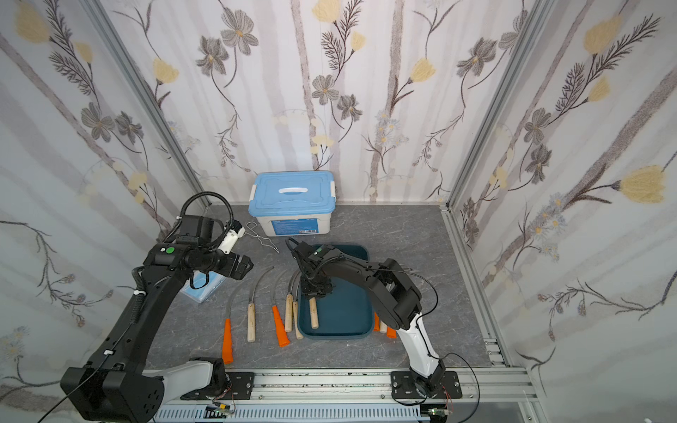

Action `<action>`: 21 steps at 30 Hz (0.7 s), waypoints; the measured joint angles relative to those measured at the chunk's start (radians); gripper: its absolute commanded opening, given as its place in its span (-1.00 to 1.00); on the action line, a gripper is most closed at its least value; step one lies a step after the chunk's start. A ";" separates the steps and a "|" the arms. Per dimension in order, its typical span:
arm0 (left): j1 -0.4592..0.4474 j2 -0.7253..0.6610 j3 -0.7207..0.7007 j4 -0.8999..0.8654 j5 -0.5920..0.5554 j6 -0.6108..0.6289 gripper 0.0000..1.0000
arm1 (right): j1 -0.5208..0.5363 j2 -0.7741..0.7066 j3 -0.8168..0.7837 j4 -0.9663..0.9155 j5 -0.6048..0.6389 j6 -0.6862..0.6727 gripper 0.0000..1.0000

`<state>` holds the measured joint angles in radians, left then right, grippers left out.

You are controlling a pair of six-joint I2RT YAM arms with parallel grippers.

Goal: Put small sickles into storage boxes
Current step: Place the sickle in the storage box.

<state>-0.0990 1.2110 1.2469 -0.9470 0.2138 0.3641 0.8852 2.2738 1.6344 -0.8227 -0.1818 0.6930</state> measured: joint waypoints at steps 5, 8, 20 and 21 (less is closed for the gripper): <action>0.000 0.000 -0.002 0.000 0.000 0.005 1.00 | -0.003 0.001 0.001 0.001 0.000 0.002 -0.65; 0.000 0.000 -0.003 0.001 0.000 0.008 1.00 | -0.003 0.005 0.002 0.003 0.000 0.002 -0.57; 0.000 0.000 -0.004 0.000 0.000 0.024 1.00 | -0.005 0.015 0.006 0.003 -0.003 0.002 -0.25; 0.000 0.000 -0.004 0.000 0.000 0.024 1.00 | -0.005 0.014 0.006 0.003 -0.003 0.002 -0.20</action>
<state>-0.0990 1.2110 1.2430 -0.9466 0.2138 0.3885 0.8806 2.2883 1.6405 -0.8200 -0.1848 0.6952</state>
